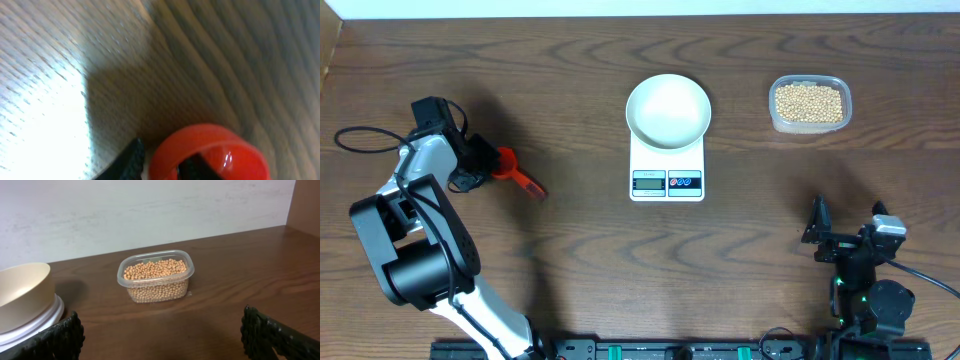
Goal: Scoop item into bowl and weigh 50g on scale
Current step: 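Lift the red scoop with the left gripper and carry it toward the scale, then reach the right gripper to the scoop handle beside the left gripper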
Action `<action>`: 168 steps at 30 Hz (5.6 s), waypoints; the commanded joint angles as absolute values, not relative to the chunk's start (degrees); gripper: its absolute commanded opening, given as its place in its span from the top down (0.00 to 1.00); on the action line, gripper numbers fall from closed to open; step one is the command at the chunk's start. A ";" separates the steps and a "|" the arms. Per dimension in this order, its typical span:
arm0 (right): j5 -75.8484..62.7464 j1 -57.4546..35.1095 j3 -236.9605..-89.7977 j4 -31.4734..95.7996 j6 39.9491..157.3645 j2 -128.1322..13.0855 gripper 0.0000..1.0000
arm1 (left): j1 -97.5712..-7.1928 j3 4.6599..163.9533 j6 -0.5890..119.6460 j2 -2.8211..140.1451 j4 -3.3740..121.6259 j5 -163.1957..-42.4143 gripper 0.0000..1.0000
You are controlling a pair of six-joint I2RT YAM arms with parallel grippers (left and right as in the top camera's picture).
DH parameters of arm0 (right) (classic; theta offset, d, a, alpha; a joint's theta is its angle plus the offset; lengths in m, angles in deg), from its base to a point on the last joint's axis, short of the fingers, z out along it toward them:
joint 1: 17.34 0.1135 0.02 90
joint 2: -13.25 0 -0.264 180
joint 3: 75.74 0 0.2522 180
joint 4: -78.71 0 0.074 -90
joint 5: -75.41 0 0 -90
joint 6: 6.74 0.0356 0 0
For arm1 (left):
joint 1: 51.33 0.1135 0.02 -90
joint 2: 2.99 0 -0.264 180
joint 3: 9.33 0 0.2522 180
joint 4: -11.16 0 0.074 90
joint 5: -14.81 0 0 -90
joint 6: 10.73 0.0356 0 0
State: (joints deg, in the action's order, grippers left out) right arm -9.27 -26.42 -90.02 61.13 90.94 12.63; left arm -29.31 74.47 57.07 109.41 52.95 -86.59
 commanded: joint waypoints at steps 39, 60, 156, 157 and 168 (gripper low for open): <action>-9.56 -25.70 -89.82 61.03 91.79 12.95 0.01 | -31.67 73.01 50.73 70.20 89.87 -98.76 0.93; -12.31 -25.70 -89.82 60.87 92.47 12.91 0.01 | -47.67 73.01 50.69 70.27 85.19 -99.64 0.93; 33.09 10.15 -140.40 74.55 131.49 -69.60 0.70 | -65.83 72.90 19.80 76.37 72.36 -92.90 0.93; 33.06 10.15 -140.40 74.55 131.46 -69.60 0.71 | -65.83 72.90 19.80 76.37 72.36 -92.90 0.93; 33.11 10.21 -140.40 74.34 131.46 -69.60 0.89 | -65.90 72.90 19.78 76.37 72.36 -93.17 0.93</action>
State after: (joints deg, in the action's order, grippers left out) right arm 33.28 9.69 -139.28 74.38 131.40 -69.62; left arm -65.70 72.59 20.50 76.63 72.38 -92.90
